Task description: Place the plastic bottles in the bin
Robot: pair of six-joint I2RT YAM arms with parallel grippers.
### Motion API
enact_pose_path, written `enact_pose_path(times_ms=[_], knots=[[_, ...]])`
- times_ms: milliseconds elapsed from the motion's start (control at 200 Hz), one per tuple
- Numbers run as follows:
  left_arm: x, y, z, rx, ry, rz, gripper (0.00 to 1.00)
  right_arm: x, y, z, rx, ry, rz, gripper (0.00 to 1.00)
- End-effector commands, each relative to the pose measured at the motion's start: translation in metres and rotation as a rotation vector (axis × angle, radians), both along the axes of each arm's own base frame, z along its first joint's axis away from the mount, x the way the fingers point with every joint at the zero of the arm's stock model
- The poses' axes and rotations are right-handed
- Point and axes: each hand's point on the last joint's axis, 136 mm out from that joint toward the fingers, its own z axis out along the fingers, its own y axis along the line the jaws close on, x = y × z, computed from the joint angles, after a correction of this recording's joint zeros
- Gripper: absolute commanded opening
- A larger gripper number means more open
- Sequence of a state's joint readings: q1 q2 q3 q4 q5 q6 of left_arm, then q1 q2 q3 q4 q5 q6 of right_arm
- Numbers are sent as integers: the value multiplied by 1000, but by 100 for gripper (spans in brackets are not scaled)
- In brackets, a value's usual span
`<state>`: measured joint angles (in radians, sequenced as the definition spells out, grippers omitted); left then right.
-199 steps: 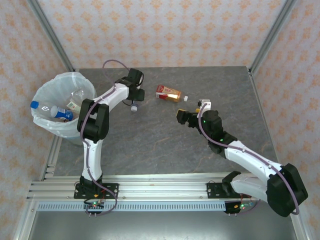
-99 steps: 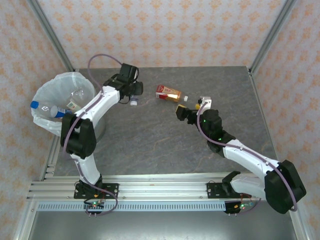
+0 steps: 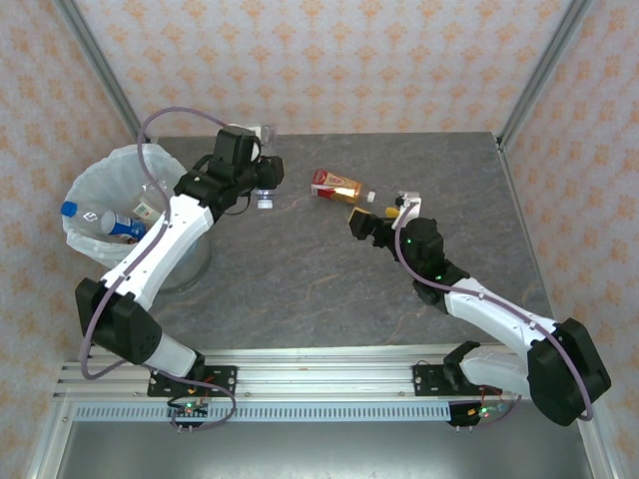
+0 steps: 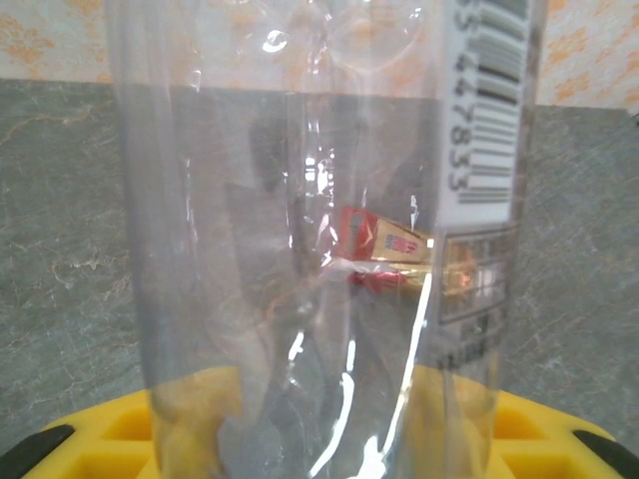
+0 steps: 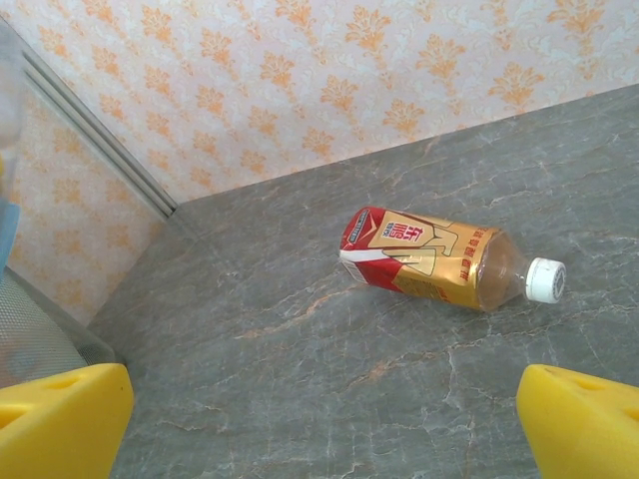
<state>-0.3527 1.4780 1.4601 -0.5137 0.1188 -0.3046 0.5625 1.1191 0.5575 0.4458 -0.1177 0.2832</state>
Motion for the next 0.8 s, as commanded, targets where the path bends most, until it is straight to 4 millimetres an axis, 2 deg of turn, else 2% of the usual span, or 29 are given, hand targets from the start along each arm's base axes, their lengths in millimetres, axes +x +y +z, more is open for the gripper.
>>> enact_pose_path(times_ms=[0, 155, 345, 355, 400, 626, 796], knots=[[-15, 1, 15, -81, -3, 18, 34, 3, -3, 24, 13, -78, -25, 99], [-28, 8, 35, -132, -60, 50, 34, 9, -2, 28, 27, -111, -42, 99], [-41, 27, 59, -75, -108, 91, 33, 15, 9, 31, 16, -116, -2, 99], [-42, 28, 61, -71, -113, 92, 33, 17, 11, 26, 8, -103, -1, 99], [-46, 34, 66, -49, -135, 105, 33, 19, 13, 25, 9, -101, 1, 99], [-68, 99, 88, 130, -220, 369, 32, 23, 20, 29, 18, -107, 21, 99], [-88, 148, 108, 236, -299, 590, 32, 24, 18, 27, 15, -105, 11, 99]])
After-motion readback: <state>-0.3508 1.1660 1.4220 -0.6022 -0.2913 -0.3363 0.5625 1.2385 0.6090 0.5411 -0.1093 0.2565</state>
